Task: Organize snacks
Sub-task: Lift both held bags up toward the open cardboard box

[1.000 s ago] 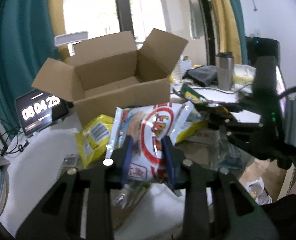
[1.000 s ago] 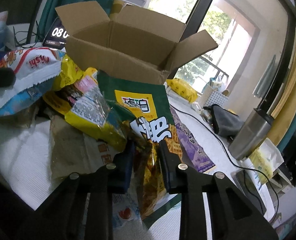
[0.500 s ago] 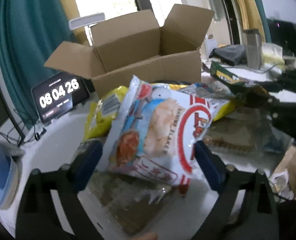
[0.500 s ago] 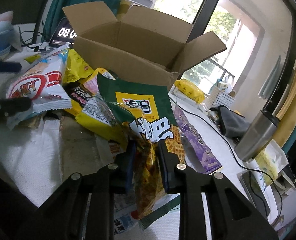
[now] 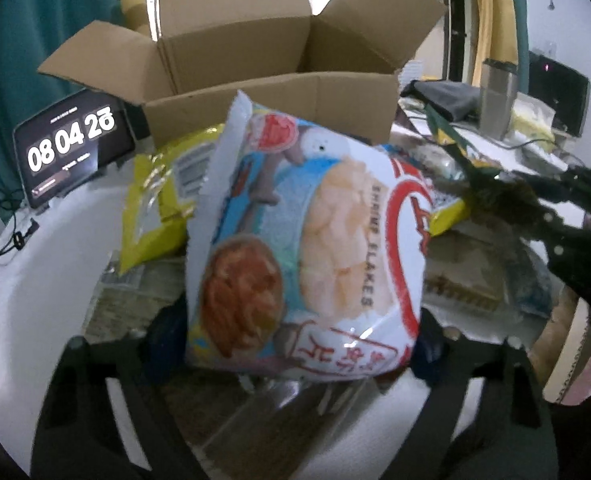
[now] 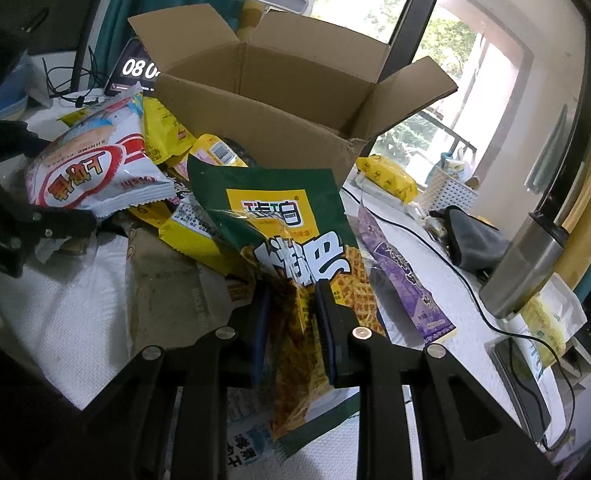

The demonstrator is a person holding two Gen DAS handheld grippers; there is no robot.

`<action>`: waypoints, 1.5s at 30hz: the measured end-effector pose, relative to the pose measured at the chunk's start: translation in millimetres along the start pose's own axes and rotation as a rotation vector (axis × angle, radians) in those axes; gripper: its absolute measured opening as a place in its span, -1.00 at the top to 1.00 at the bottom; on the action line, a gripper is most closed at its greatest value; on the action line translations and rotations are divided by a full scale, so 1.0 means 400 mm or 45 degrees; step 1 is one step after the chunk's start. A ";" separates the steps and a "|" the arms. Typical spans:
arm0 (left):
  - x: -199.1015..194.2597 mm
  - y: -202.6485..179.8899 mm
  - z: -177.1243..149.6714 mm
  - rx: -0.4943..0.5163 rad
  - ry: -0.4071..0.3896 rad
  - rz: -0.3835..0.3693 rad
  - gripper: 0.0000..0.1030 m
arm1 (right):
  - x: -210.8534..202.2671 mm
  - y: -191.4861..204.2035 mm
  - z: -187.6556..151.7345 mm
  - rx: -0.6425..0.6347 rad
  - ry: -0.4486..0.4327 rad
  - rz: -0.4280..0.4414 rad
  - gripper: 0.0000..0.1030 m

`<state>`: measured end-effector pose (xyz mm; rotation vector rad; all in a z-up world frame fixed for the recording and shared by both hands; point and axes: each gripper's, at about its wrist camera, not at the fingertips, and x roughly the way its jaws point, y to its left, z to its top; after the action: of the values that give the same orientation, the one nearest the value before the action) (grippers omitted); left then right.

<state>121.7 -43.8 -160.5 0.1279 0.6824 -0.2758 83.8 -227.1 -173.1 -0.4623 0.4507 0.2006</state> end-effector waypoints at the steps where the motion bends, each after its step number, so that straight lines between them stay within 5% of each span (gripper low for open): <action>1: -0.004 0.003 0.002 -0.006 -0.005 -0.011 -0.31 | -0.001 0.001 0.001 -0.002 -0.003 -0.003 0.53; 4: -0.024 0.002 0.010 -0.018 -0.022 -0.028 -0.07 | -0.008 0.003 0.004 -0.009 -0.015 -0.011 0.55; 8: -0.061 -0.009 0.022 -0.009 -0.072 -0.034 0.00 | -0.020 0.005 0.014 -0.025 -0.033 -0.024 0.58; 24: -0.189 -0.025 0.118 -0.057 -0.219 -0.093 0.02 | -0.090 -0.002 0.116 -0.023 -0.167 -0.033 0.68; 45: -0.141 0.091 0.318 -0.248 -0.301 -0.112 0.02 | -0.050 -0.038 0.346 -0.037 -0.334 0.011 0.68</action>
<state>167.3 -23.5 -25.8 -0.1199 0.4771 -0.3021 122.2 -176.9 -47.2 -0.4555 0.1931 0.2724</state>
